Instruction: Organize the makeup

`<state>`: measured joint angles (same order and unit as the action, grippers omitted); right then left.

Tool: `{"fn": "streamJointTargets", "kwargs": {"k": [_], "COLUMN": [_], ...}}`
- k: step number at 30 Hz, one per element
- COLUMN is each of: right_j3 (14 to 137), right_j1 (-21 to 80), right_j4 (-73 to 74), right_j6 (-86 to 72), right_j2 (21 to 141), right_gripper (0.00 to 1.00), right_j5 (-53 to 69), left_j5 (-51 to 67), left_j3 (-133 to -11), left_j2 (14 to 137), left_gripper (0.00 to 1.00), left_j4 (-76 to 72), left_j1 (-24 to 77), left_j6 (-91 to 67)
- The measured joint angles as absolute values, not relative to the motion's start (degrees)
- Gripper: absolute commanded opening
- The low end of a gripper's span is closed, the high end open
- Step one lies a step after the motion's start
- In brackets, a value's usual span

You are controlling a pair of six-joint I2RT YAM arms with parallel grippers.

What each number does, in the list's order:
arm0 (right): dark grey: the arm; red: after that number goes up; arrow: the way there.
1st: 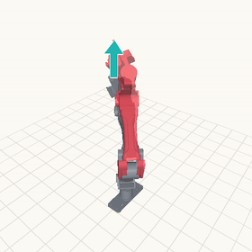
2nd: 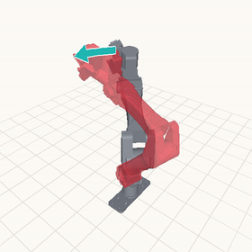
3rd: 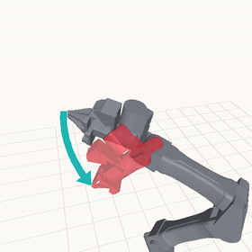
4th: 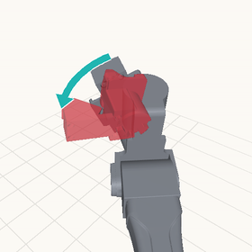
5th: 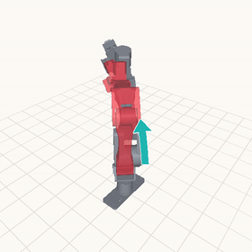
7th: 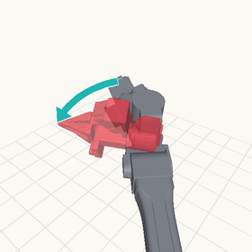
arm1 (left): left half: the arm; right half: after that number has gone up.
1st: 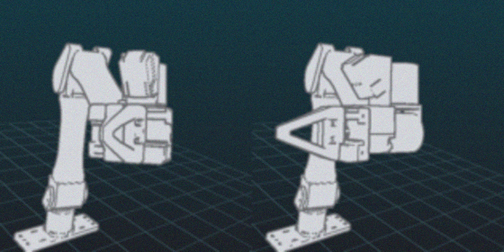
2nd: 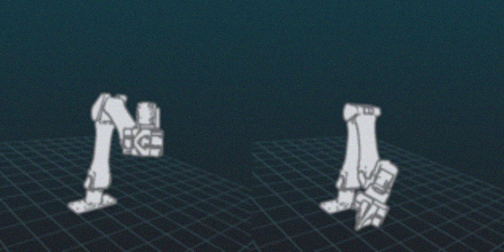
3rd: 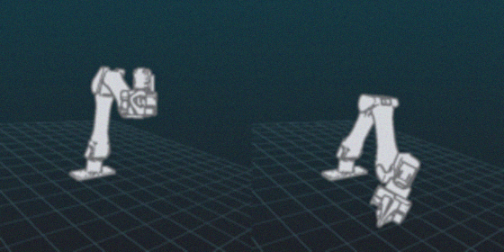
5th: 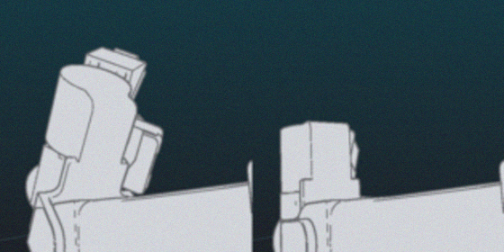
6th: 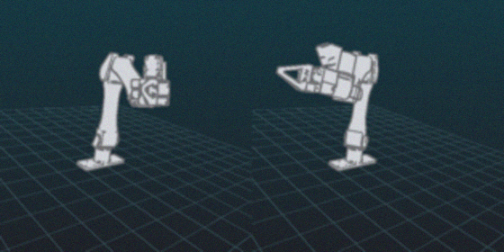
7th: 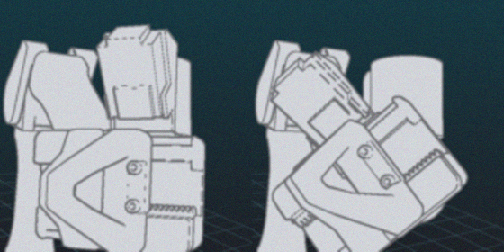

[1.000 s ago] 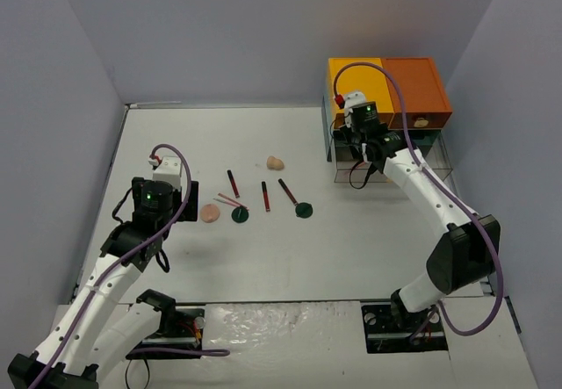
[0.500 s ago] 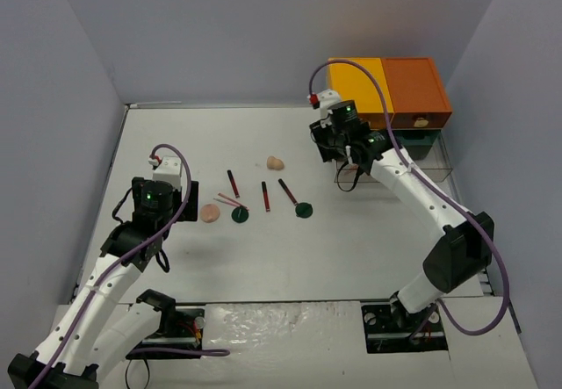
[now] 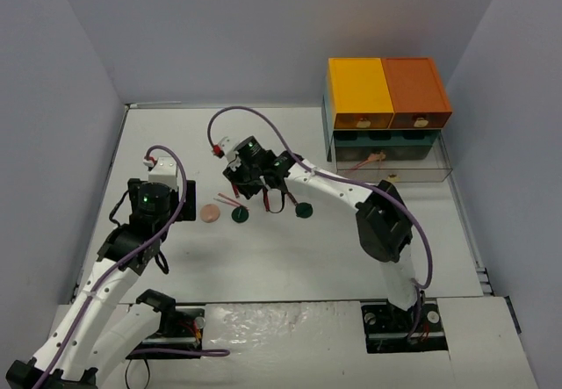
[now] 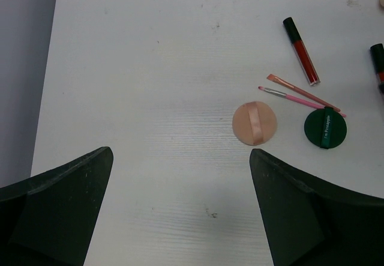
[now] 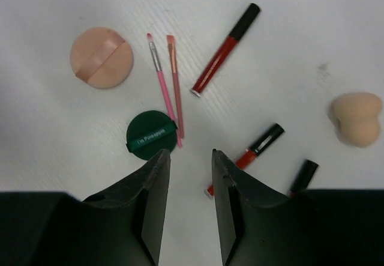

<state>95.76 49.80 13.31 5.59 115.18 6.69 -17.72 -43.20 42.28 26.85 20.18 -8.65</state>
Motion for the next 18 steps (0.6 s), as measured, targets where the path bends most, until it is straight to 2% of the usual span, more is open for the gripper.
{"fn": "streamJointTargets", "kwargs": {"k": [7, 18], "right_j3": [100.42, 105.82], "right_j1": [52.44, 52.62], "right_j4": [9.95, 5.95], "right_j6": [6.05, 6.2], "right_j2": [126.55, 133.63], "right_gripper": [0.25, 0.21], "right_j5": [7.32, 7.29], "left_j5": [-18.89, -19.59], "left_j3": [-43.2, -43.2], "left_j2": [39.89, 39.67], "left_gripper": [0.97, 0.97], "left_j4": [27.24, 27.49], "left_j1": [20.18, 20.21], "left_j6": [-10.48, -11.16]}}
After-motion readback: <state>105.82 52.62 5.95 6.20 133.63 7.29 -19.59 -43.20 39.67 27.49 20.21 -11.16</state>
